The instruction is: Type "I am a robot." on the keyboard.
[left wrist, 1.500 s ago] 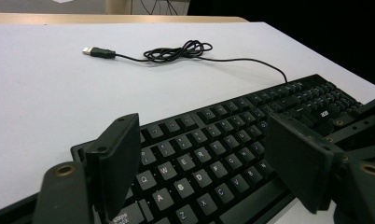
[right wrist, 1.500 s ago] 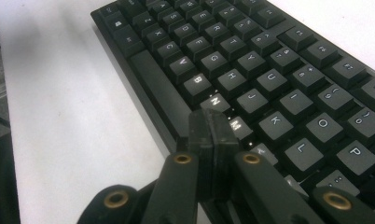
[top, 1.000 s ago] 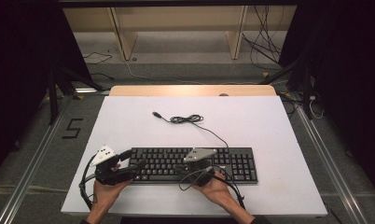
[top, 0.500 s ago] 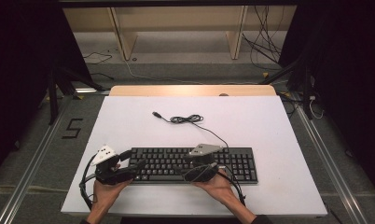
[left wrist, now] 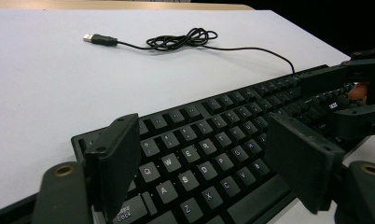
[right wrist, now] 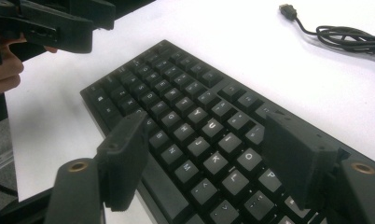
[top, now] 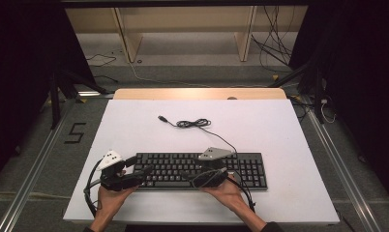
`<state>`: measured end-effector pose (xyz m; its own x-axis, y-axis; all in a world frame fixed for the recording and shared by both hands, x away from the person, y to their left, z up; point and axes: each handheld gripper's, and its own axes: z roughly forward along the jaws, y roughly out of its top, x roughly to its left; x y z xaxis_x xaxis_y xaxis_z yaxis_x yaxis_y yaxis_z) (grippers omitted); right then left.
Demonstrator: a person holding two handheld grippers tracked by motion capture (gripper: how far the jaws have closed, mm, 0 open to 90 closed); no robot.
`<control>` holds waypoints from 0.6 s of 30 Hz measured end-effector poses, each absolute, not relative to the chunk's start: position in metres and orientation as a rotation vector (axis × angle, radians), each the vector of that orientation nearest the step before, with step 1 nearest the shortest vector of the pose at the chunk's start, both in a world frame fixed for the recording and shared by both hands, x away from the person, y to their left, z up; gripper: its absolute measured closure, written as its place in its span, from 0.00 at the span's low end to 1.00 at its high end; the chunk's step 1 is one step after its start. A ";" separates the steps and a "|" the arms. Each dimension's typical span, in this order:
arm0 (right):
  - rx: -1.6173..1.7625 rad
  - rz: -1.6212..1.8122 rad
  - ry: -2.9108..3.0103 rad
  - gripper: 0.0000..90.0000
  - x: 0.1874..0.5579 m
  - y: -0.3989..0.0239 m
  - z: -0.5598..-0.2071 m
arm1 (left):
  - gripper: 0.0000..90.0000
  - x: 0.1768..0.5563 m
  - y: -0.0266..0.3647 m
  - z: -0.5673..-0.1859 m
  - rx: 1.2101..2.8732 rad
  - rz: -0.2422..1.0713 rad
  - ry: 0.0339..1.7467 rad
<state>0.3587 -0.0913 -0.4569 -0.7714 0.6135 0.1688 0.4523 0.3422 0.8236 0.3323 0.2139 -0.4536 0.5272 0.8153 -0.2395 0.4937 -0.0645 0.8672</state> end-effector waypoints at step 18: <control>0.966 1.431 2.420 0.32 0.355 -0.097 -0.453 | 0.60 0.342 0.202 -0.454 1.791 0.369 1.082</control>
